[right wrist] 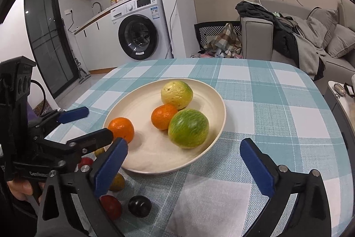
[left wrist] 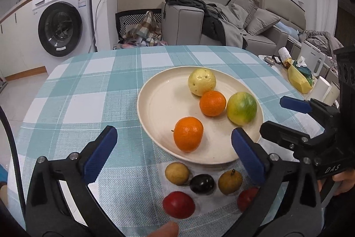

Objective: Organize fruits
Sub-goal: 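Withdraw both open tools back toward the row of small fruits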

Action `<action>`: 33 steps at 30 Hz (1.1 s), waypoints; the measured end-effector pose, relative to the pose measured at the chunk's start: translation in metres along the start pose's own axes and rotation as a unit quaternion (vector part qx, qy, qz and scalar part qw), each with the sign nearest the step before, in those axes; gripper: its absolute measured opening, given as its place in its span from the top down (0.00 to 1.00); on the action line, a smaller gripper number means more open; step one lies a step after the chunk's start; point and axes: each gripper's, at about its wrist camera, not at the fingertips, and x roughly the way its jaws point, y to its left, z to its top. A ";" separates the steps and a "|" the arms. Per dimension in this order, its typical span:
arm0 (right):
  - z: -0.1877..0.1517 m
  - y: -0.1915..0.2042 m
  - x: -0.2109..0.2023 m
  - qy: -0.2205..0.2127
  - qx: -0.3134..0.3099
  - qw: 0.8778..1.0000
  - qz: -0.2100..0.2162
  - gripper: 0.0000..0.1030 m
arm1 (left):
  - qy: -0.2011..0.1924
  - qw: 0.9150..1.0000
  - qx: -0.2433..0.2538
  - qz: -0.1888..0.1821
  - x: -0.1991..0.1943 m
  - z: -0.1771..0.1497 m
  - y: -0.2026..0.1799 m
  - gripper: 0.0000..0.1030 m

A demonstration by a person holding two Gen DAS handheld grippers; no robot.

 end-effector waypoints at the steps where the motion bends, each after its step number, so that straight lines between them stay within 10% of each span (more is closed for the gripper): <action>1: -0.001 0.001 -0.001 0.000 -0.002 1.000 0.000 0.00 | 0.001 1.000 0.001 0.002 -0.002 -0.002 0.001 0.00; 23: -0.018 -0.008 -0.007 0.042 0.002 0.998 0.048 0.00 | 0.032 0.999 -0.009 -0.009 -0.033 -0.043 0.018 0.00; 33: -0.024 -0.006 -0.014 0.044 0.003 0.999 0.005 0.00 | 0.032 0.999 -0.002 0.013 -0.032 -0.043 0.013 0.00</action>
